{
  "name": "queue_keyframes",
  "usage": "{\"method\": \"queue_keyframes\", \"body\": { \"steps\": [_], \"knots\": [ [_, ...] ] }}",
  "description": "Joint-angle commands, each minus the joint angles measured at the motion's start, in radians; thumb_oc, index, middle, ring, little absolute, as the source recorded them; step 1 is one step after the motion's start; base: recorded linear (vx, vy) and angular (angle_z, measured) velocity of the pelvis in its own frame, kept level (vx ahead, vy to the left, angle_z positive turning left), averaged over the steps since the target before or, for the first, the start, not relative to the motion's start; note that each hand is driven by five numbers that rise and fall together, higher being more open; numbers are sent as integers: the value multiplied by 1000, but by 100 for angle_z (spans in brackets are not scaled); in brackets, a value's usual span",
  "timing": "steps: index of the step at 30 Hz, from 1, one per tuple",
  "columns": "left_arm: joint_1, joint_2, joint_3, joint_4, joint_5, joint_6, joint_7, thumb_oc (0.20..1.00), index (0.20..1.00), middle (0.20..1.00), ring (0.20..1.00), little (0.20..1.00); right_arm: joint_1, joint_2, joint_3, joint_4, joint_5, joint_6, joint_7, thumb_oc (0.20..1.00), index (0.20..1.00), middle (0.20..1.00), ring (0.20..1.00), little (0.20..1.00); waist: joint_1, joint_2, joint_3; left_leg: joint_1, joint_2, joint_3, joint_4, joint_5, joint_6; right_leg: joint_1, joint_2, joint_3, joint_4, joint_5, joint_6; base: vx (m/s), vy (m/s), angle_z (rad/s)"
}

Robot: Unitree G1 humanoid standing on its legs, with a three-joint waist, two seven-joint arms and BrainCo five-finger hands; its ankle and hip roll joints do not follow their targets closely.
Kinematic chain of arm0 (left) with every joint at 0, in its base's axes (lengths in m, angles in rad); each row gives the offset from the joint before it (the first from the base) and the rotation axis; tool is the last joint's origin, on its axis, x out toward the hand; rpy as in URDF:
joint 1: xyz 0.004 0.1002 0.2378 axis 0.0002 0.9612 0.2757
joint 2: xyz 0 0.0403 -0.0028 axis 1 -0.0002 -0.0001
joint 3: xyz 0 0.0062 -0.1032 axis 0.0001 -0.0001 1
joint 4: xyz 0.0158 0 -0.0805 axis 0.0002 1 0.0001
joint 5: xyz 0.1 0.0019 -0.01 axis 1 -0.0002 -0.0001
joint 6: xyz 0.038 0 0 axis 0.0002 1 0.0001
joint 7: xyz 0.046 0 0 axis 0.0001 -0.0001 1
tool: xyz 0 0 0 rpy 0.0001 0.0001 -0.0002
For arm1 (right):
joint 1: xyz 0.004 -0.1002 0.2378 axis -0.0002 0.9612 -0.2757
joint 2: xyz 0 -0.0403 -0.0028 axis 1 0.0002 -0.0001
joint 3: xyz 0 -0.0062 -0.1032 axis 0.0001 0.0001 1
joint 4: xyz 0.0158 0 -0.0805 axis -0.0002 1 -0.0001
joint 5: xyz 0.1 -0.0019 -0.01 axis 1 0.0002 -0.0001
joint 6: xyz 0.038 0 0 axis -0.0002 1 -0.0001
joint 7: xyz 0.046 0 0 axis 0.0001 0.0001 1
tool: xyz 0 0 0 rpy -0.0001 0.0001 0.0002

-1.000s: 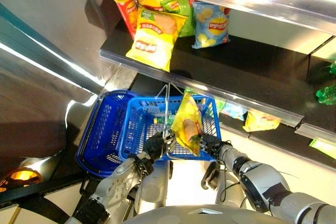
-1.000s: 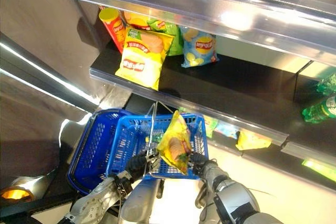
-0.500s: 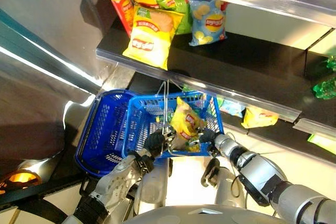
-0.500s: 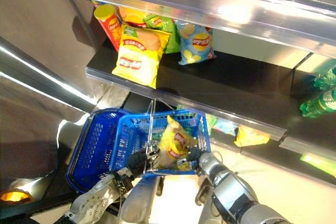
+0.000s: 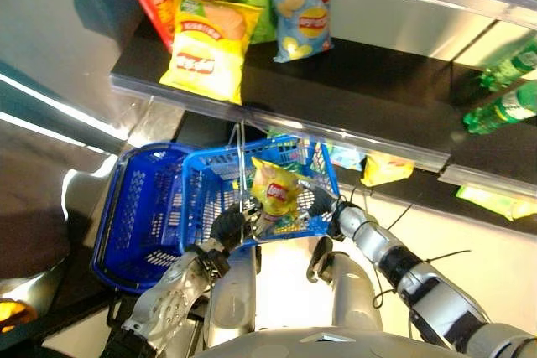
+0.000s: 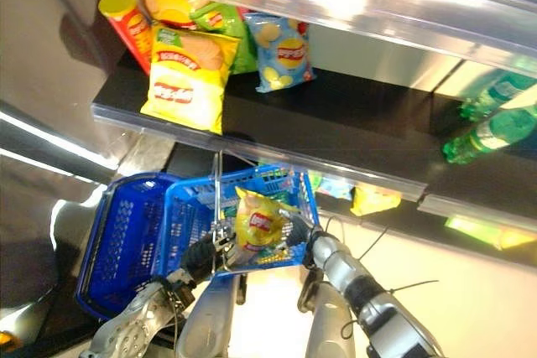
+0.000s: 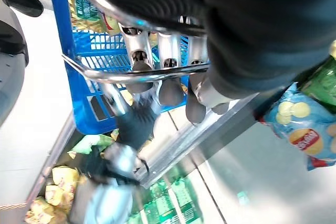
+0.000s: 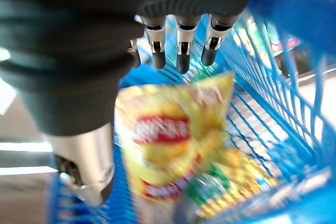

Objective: Pick up the snacks into the basket

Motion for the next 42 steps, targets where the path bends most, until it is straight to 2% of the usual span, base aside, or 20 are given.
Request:
{"method": "queue_keyframes", "body": {
  "steps": [1, 4, 6, 9, 19, 23, 24, 28, 32, 35, 42],
  "knots": [
    [17, 15, 67, -170, 12, -135, -92, 200, 200, 200, 200, 200, 36, -126, -61, 38, 103, -9, 22, 1000, 1000, 1000, 1000, 1000, -10, -11, -61, 45, 11, 38, -48, -4, 51, 57, -32, 43, -93, 152, 102, 38, 3, -15],
    [20, 14, 68, -146, 29, -138, -93, 200, 200, 200, 200, 200, 59, -135, -75, 7, 119, -11, 33, 1000, 1000, 1000, 1000, 1000, -15, -14, -67, 60, 14, 44, -66, 1, 50, 69, -29, 46, -111, 157, 102, 45, -2, -23],
    [33, -17, 99, 2, 120, -154, -95, 200, 200, 200, 200, 200, 175, -162, -140, -120, 177, -28, 77, 1000, 1000, 1000, 1000, 1000, -39, -34, -119, 148, 25, 71, -181, 36, 37, 134, -8, 54, -220, 190, 116, 169, -20, -12],
    [38, -34, 108, 55, 156, -157, -95, 200, 200, 200, 200, 200, 207, -162, -161, -144, 190, -32, 83, 1000, 1000, 1000, 1000, 1000, -49, -36, -144, 186, 26, 83, -224, 50, 31, 168, -4, 52, -264, 202, 122, 118, -6, -28],
    [23, -158, 123, 364, 269, -198, -50, 200, 200, 200, 200, 200, 228, -21, -147, 88, 391, -50, 50, 1000, 1000, 1000, 1000, 1000, -66, -37, -244, 337, 23, 139, -368, 77, 19, 301, 34, 86, -457, 255, 133, 121, 14, -15],
    [-4, -213, 138, 494, 297, -219, -9, 200, 200, 200, 200, 200, 234, 85, -161, 225, 541, -68, 1, 1000, 1000, 1000, 1000, 1000, -70, -35, -271, 371, 25, 157, -403, 83, 12, 330, 48, 107, -510, 276, 135, 82, 17, -26],
    [-29, -244, 144, 569, 306, -236, 25, 200, 200, 200, 200, 200, 232, 145, -167, 307, 645, -82, -20, 1000, 1000, 1000, 1000, 1000, -75, -32, -287, 378, 27, 159, -420, 87, 7, 337, 56, 111, -537, 284, 134, 52, 14, -16],
    [-58, -275, 145, 658, 333, -256, 53, 200, 200, 200, 200, 200, 216, 187, -123, 403, 611, -86, -51, 1000, 1000, 1000, 1000, 1000, -79, -28, -305, 373, 26, 157, -420, 82, 3, 341, 61, 116, -559, 288, 133, 32, 16, -11],
    [-95, -311, 131, 750, 330, -269, 78, 200, 200, 200, 200, 200, 202, 256, -146, 565, 786, -84, -64, 1000, 1000, 1000, 1000, 1000, -86, -25, -315, 384, 25, 153, -420, 78, 0, 357, 64, 122, -560, 289, 130, 43, 3, -5],
    [-130, -331, 125, 823, 332, -284, 91, 200, 200, 200, 200, 200, 186, 269, -127, 603, 736, -107, -109, 1000, 1000, 1000, 1000, 1000, -88, -19, -318, 386, 24, 148, -420, 78, -2, 362, 68, 124, -561, 286, 126, 0, 0, 0],
    [-128, -353, 115, 818, 295, -295, 97, 200, 200, 200, 200, 200, 158, 286, -119, 667, 762, -108, -117, 1000, 1000, 1000, 1000, 1000, -87, -10, -332, 391, 26, 143, -420, 74, -5, 376, 69, 122, -568, 279, 121, 11, -3, 0]
  ]
}}
